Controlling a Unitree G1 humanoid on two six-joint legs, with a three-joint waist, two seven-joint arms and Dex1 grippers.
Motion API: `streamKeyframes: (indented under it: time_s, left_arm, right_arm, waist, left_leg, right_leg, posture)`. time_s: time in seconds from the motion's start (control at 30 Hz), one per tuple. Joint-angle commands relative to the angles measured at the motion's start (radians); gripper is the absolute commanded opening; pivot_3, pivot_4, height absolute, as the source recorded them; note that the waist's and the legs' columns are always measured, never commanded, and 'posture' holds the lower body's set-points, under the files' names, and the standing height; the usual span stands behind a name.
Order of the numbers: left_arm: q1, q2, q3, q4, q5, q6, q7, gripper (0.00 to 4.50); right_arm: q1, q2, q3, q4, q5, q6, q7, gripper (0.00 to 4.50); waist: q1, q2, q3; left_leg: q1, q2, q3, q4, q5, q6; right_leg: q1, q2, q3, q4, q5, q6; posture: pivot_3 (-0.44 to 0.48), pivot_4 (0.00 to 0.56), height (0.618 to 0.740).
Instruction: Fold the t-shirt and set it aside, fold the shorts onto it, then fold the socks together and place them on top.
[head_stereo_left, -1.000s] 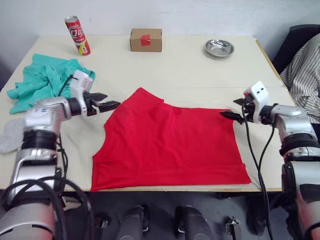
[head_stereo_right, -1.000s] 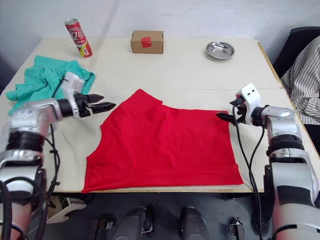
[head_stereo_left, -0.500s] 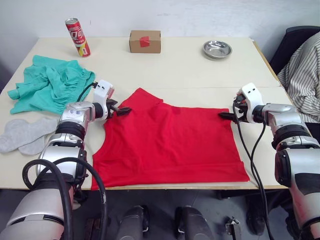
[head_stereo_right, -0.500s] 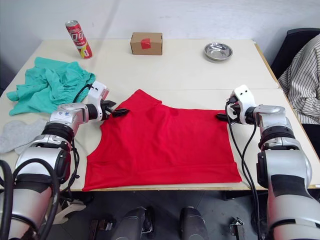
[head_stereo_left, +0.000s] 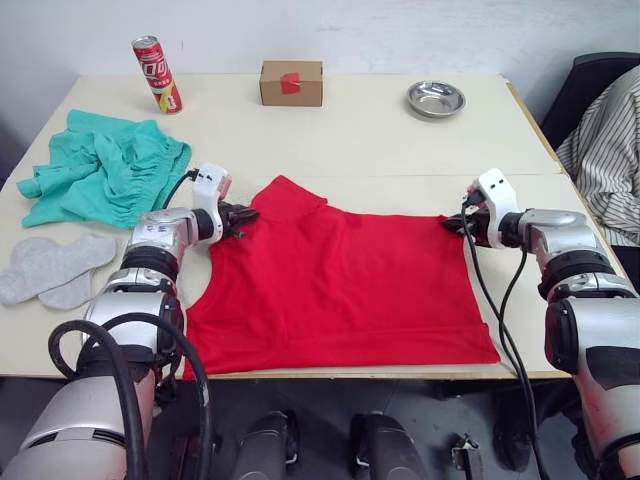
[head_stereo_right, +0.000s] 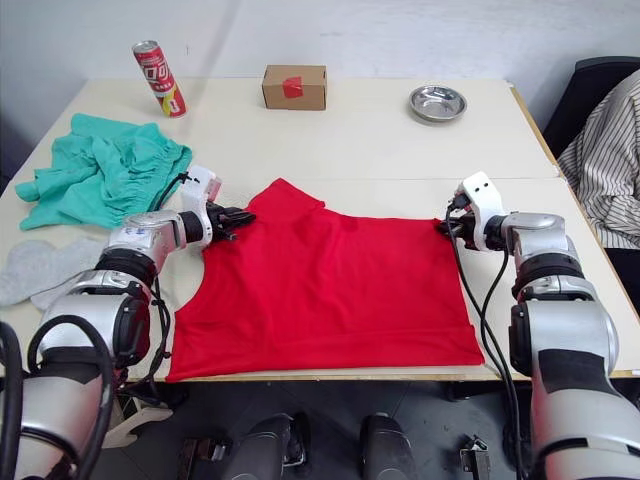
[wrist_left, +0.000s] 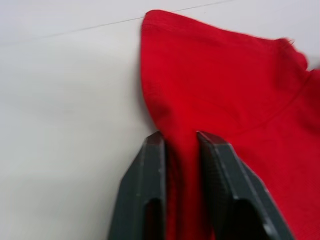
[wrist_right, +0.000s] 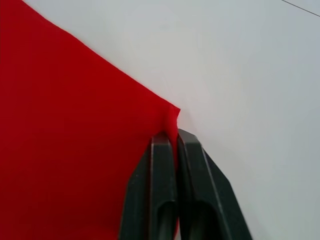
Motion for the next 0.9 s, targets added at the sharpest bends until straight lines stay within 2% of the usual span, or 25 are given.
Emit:
streamKeyframes:
  time_s: [0.03, 0.27, 0.6, 0.73, 0.9]
  left_arm:
    - [-0.029, 0.015, 0.022, -0.022, -0.010, -0.015, -0.019, 0.01]
    - [0.005, 0.063, 0.023, -0.041, -0.001, -0.076, -0.056, 0.01]
    - [0.080, 0.159, -0.025, -0.142, 0.032, -0.230, -0.255, 0.01]
    - [0.121, 0.184, -0.017, -0.186, 0.019, -0.261, -0.286, 0.01]
    - [0.237, 0.209, -0.014, -0.309, 0.010, -0.280, -0.297, 0.01]
  right_arm:
    - [0.017, -0.023, -0.031, -0.015, 0.021, -0.024, 0.016, 0.00]
    - [0.056, -0.044, -0.070, -0.039, 0.047, -0.064, 0.043, 0.00]
    - [0.113, -0.085, -0.143, -0.116, 0.124, -0.127, 0.132, 0.00]
    - [0.165, -0.092, -0.169, -0.177, 0.167, -0.141, 0.179, 0.00]
    - [0.316, -0.091, -0.203, -0.352, 0.250, -0.105, 0.249, 0.00]
  waist:
    - [-0.001, 0.000, 0.000]
    - [-0.003, 0.000, 0.000]
    - [-0.003, 0.000, 0.000]
    - [-0.002, 0.000, 0.000]
    - [-0.001, 0.000, 0.000]
  left_leg:
    - [0.000, 0.000, 0.000, 0.000, 0.000, 0.000]
    - [0.000, 0.000, 0.000, -0.001, 0.000, 0.000]
    - [0.000, 0.000, 0.001, -0.001, 0.000, 0.000]
    - [0.000, 0.000, 0.001, -0.001, 0.000, 0.000]
    - [0.000, 0.000, 0.001, -0.001, 0.000, 0.000]
  right_leg:
    - [0.000, 0.000, 0.000, 0.000, 0.000, 0.000]
    - [-0.001, 0.000, 0.000, 0.000, 0.000, 0.000]
    - [-0.001, 0.001, 0.000, 0.000, 0.000, 0.000]
    - [-0.001, 0.000, 0.000, 0.000, 0.000, 0.000]
    - [-0.001, 0.000, 0.000, 0.000, 0.000, 0.000]
  posture:
    - [0.000, 0.150, 0.740]
    - [0.000, 0.150, 0.740]
    - [0.000, 0.150, 0.740]
    - [0.000, 0.150, 0.740]
    - [0.000, 0.150, 0.740]
